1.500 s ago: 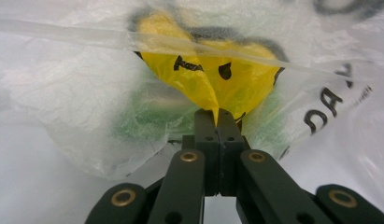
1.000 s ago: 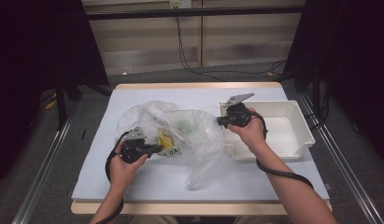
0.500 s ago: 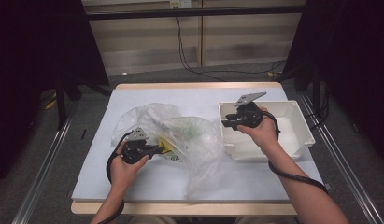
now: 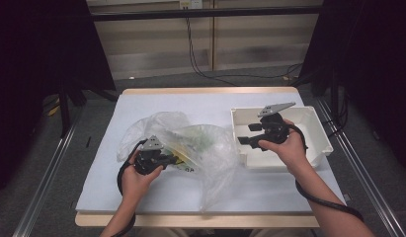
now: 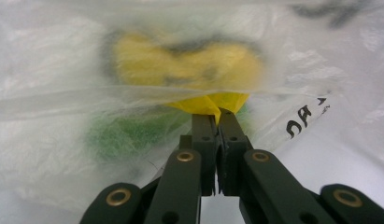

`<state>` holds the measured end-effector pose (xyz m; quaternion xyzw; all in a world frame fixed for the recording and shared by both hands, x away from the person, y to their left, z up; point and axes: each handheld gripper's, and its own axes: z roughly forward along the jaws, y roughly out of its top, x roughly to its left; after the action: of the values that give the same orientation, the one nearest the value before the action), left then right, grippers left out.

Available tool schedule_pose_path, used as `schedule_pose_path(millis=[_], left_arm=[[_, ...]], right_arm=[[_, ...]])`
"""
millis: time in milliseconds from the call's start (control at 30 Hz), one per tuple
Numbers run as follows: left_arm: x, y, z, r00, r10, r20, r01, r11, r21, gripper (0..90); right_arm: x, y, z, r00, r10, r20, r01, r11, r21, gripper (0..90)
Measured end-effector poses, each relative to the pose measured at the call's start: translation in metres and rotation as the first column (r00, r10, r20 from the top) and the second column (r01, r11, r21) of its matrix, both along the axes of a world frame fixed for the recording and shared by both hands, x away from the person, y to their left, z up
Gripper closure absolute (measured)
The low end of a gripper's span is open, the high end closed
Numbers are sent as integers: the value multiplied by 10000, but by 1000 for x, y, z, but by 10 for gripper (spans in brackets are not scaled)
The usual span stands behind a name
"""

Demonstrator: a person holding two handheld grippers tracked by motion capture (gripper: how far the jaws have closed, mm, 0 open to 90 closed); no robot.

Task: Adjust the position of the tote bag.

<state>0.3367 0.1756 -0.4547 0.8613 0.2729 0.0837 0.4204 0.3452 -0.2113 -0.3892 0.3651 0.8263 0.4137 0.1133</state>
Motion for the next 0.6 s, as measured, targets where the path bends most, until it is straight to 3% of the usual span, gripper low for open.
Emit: schedule_pose_path(millis=[167,600], left_arm=[[-2,-5,0,9999,-102,22,101,9999,68,880],[-6,-17,-2,9994,-341,110,339,9992,214,879]], right_arm=[[-10,9,5,9992,389,43,-390,9991,134,269],[-18,28,8,9947,1028,-71,-1026,9945,218,255]])
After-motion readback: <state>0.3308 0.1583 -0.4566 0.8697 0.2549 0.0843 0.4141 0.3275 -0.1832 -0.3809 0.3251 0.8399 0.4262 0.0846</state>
